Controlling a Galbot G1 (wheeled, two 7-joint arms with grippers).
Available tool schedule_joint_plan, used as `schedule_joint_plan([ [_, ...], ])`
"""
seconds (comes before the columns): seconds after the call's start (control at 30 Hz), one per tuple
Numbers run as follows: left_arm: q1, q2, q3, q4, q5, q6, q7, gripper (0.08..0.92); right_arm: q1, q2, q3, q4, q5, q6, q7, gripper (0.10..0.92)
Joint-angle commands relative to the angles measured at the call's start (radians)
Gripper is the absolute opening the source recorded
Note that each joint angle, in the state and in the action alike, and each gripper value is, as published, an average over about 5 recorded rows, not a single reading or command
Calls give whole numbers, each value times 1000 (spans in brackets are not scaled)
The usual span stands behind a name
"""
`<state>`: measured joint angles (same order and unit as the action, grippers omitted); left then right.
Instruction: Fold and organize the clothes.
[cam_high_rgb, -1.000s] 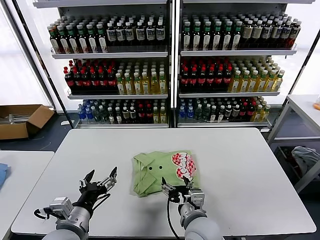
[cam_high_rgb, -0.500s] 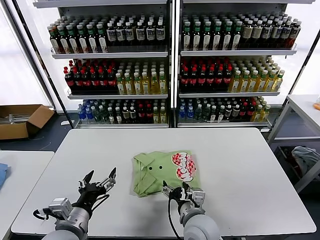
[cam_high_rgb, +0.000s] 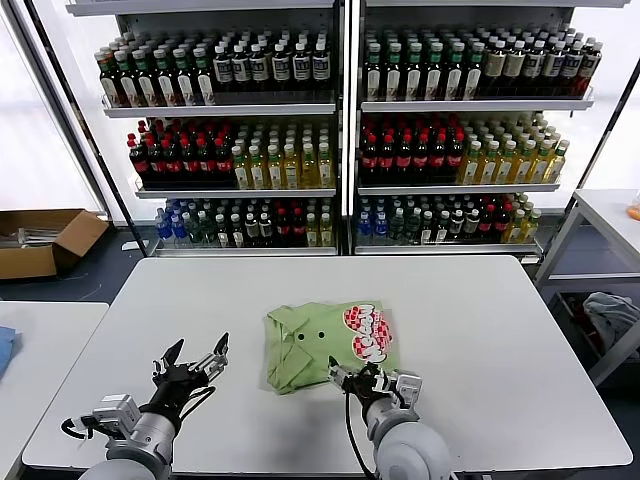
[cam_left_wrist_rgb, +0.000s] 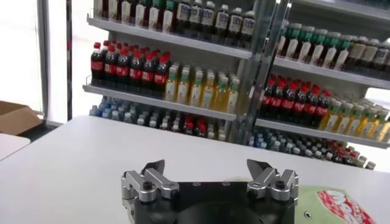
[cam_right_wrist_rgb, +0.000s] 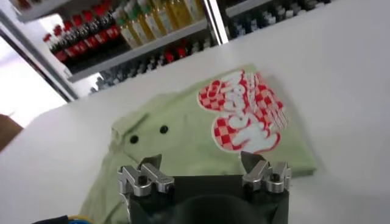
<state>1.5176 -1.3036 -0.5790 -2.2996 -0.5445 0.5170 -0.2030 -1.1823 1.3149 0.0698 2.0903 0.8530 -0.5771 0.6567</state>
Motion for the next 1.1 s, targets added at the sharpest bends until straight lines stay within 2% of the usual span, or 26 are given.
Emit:
schedule_joint_plan([
  [0.03, -1, -17, 5, -14, 24, -33, 2, 823, -1, -65, 190, 195, -161, 4, -101, 823],
  [0.13, -2, -32, 7, -13, 60, -76, 9, 823, -29, -106, 285, 159, -281, 17, -154, 823],
  [0.43, -2, -68, 16, 14, 165, -206, 41, 823, -180, -164, 466, 68, -443, 151, -257, 823],
  [1.1, 8, -67, 38, 22, 225, -226, 51, 823, -210, -105, 448, 115, -416, 127, -236, 823],
])
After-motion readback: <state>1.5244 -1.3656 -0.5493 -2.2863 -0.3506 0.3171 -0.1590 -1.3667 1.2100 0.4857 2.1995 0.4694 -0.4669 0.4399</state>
